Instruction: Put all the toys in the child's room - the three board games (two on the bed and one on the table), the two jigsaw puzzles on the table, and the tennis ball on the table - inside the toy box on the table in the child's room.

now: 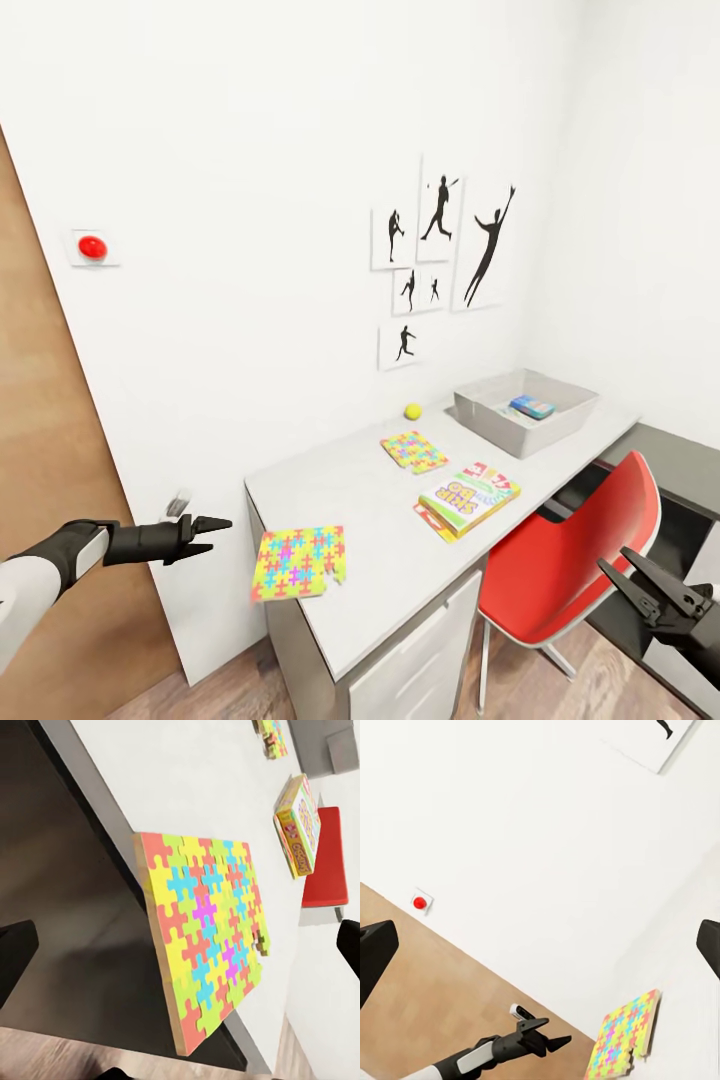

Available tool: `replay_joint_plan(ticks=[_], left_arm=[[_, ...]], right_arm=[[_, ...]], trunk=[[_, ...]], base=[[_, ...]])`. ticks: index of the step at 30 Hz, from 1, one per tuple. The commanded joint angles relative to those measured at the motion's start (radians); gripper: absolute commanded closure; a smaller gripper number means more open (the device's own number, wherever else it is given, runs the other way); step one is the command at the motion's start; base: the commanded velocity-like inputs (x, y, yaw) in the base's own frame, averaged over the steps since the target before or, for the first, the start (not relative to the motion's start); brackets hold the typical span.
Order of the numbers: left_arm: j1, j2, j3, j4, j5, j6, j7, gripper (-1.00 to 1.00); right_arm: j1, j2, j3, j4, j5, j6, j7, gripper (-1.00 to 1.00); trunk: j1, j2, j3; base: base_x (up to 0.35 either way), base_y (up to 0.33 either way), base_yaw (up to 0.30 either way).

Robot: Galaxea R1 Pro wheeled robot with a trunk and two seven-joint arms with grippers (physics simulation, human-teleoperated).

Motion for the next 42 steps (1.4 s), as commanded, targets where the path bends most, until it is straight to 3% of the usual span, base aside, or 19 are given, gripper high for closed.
replay_joint_plan(ticks=[1, 30, 42], left_arm=[[0.000, 0.000, -0.001, 0.000, 0.005, 0.011, -0.002, -1.00], [0.000, 0.000, -0.001, -0.002, 0.005, 0.010, -0.017, -1.00], [0.000, 0.002, -0.001, -0.002, 0.005, 0.011, -0.021, -1.00]], right_arm=[[0.000, 0.000, 0.000, 0.000, -0.002, 0.004, 0.001, -1.00], [0.000, 0.002, 0.000, 0.000, -0.002, 0.004, 0.001, -1.00], [0.000, 0.003, 0.000, 0.000, -0.002, 0.004, 0.001, -1.00]], trunk=[[0.004, -0.008, -0.004], [0.115, -0.211, -0.090], [0.115, -0.211, -0.090]], base=[[0.000, 0.000, 0.000], [0.000, 0.000, -0.031], [0.000, 0.000, -0.001]])
